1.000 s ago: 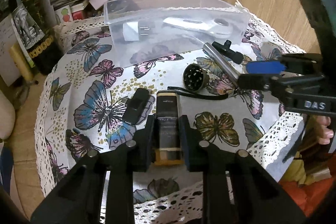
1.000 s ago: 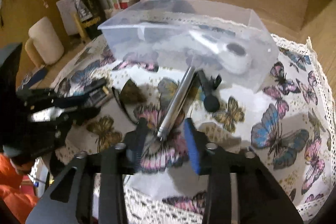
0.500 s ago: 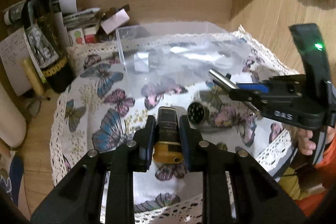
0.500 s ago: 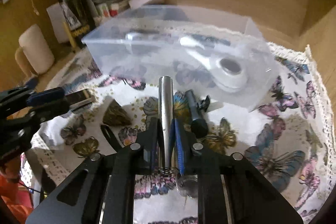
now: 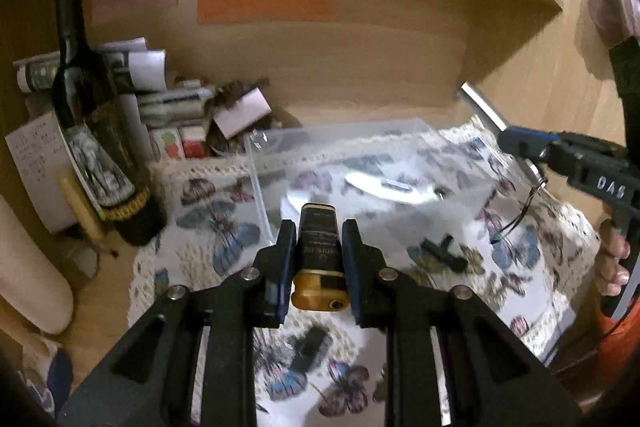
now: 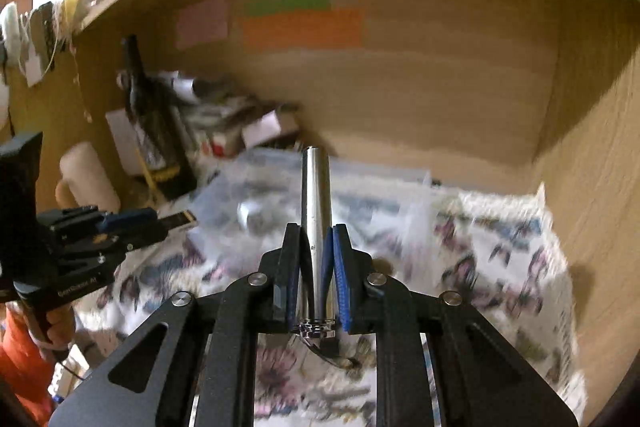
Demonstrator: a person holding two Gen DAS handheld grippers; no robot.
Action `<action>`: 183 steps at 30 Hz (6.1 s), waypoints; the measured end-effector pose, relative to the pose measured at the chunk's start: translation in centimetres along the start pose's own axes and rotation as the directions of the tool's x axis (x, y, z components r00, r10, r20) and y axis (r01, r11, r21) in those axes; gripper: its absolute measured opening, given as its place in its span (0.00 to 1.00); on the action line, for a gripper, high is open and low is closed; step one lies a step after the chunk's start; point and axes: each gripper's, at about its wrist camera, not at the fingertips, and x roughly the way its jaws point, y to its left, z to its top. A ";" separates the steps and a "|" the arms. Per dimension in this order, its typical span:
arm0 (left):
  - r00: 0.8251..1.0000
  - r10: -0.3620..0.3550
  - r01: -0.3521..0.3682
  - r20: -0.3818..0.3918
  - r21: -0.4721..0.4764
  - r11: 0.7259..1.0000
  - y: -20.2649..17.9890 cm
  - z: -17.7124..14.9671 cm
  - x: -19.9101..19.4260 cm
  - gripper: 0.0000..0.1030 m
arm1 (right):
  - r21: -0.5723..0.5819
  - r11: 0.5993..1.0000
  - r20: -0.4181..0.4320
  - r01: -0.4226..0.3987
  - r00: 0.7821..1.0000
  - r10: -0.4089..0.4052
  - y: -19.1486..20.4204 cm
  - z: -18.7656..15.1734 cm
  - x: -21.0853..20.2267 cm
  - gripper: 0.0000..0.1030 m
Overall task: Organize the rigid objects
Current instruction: 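Lower the cylinder and rod into the clear box and open both tools, then grasp a small black part with the left tool while the right tool grasps the silver keys, then carry the black part and keys into the clear box and release them, then grasp the black round knob with the left tool while the right tool grasps a black fitting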
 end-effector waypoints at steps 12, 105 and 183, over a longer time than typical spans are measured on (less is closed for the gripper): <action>1.000 -0.003 0.003 0.003 -0.002 1.000 0.6 3.4 2.5 0.22 | -0.046 0.999 0.065 -0.009 0.998 0.012 0.3 5.0 3.1 0.14; 0.969 0.058 -0.042 -0.242 0.073 0.996 0.8 -7.4 3.4 0.25 | 0.032 0.995 -0.228 0.099 0.970 -0.089 -2.1 -11.4 1.5 0.56; 0.999 0.038 -0.037 -0.008 0.065 0.997 -1.0 1.7 1.7 0.59 | -0.033 0.998 -0.041 0.049 0.998 -0.051 0.4 -0.3 2.8 0.67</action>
